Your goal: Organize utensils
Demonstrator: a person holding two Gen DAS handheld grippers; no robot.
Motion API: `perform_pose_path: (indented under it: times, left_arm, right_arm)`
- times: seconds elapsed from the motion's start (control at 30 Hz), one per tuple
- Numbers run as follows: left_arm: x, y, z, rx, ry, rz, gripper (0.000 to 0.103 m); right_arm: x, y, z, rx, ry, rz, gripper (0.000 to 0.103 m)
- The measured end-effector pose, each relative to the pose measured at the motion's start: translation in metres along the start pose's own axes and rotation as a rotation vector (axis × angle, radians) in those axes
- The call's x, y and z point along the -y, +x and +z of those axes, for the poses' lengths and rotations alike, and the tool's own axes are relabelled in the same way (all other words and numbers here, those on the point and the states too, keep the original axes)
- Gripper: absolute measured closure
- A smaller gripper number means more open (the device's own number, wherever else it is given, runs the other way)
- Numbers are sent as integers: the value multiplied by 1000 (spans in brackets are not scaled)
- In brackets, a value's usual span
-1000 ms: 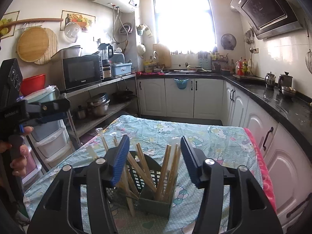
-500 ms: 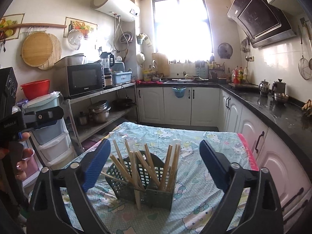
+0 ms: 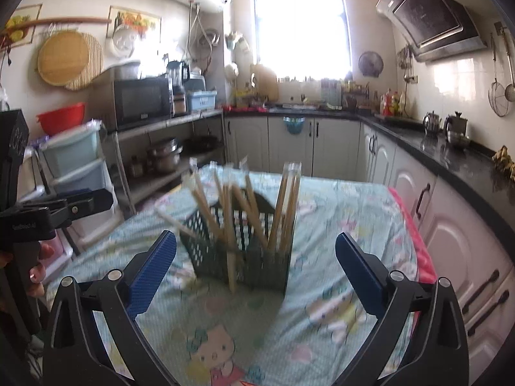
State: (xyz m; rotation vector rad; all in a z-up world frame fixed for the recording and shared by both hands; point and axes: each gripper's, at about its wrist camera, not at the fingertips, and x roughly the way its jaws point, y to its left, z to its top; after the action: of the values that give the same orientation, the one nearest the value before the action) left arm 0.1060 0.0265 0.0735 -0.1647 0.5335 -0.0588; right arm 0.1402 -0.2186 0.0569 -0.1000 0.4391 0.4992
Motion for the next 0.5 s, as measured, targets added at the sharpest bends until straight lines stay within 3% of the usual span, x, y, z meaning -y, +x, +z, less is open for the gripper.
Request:
perform_pose_path:
  times: [0.23, 0.5]
  left_arm:
    - [-2, 5, -35, -26, -16, 33, 11]
    - [0, 0, -69, 54, -22, 67, 11]
  right_arm:
    - [-8, -1, -32, -22, 10, -25, 7]
    - [-14, -17, -57, 102, -10, -76, 7]
